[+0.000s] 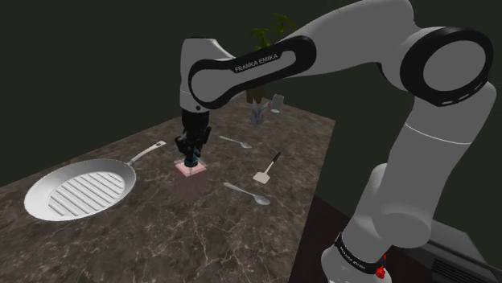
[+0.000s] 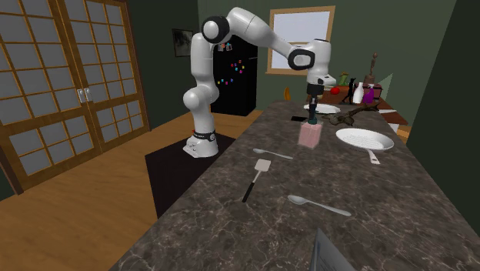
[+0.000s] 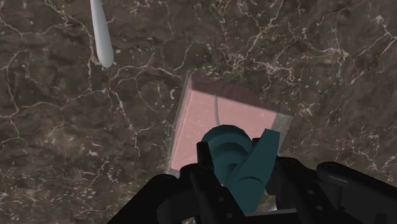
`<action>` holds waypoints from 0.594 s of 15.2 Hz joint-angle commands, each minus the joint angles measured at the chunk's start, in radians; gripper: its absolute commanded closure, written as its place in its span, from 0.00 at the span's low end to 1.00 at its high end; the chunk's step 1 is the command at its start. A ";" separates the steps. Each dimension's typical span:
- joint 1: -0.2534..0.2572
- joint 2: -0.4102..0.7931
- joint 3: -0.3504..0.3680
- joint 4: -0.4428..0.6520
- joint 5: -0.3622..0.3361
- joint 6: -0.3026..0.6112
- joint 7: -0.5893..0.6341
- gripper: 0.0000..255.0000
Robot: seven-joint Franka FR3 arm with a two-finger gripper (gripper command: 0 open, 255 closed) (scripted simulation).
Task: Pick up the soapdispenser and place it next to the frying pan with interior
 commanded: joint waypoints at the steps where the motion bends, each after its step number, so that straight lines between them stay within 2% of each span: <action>1: 0.000 0.008 0.000 -0.020 -0.001 0.028 0.000 1.00; 9: 0.000 0.011 0.000 -0.024 -0.001 0.035 0.000 1.00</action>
